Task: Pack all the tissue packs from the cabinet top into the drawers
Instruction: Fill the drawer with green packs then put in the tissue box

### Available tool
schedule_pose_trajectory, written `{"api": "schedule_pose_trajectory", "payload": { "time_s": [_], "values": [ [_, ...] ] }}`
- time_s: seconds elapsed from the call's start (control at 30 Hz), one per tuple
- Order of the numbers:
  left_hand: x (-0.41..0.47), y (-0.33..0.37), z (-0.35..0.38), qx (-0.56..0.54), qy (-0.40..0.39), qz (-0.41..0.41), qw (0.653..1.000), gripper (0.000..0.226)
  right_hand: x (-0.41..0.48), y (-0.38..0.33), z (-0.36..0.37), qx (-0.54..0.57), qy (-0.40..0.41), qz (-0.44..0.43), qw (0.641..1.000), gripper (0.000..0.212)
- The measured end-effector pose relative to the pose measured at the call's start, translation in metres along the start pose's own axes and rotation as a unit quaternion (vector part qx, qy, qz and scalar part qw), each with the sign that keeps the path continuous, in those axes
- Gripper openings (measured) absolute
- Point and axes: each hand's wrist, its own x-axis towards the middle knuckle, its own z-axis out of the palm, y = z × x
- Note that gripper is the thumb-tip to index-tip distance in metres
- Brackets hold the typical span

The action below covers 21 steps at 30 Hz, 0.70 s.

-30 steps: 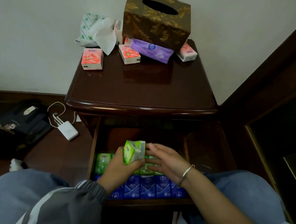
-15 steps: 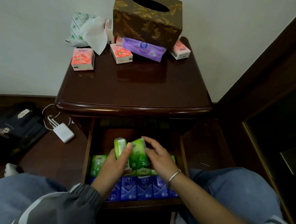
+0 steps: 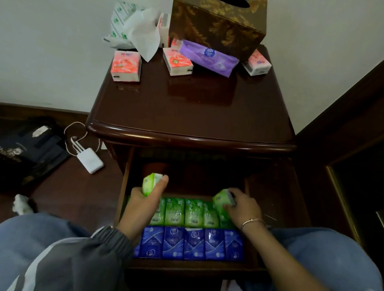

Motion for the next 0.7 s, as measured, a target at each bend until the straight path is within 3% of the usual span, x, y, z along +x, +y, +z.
{"api": "schedule_pose_trajectory", "payload": {
  "time_s": [0.1,0.23,0.37,0.47,0.6,0.7],
  "values": [
    [-0.001,-0.002,0.005,0.018,-0.045,-0.029,0.998,0.066,0.001,0.006,0.022,-0.103,-0.032,0.002,0.994,0.043],
    [0.005,-0.008,0.009,-0.046,-0.092,-0.081,0.991,0.064,0.004,0.007,0.028,-0.163,-0.001,0.013,0.986,0.038],
    [0.007,-0.014,0.010,-0.011,-0.086,-0.083,0.993,0.050,-0.003,0.004,0.037,-0.239,0.040,-0.008,0.970,0.039],
    [0.008,-0.014,0.010,-0.011,-0.074,-0.074,0.994,0.047,-0.008,0.004,0.039,-0.278,0.098,-0.077,0.952,0.035],
    [0.006,-0.015,0.010,-0.023,-0.064,-0.048,0.996,0.032,-0.008,0.016,0.053,-0.295,0.010,-0.091,0.951,0.040],
    [0.006,-0.016,0.011,0.002,-0.069,-0.041,0.997,0.025,-0.008,0.014,0.049,-0.283,0.001,-0.075,0.956,0.041]
  ]
}}
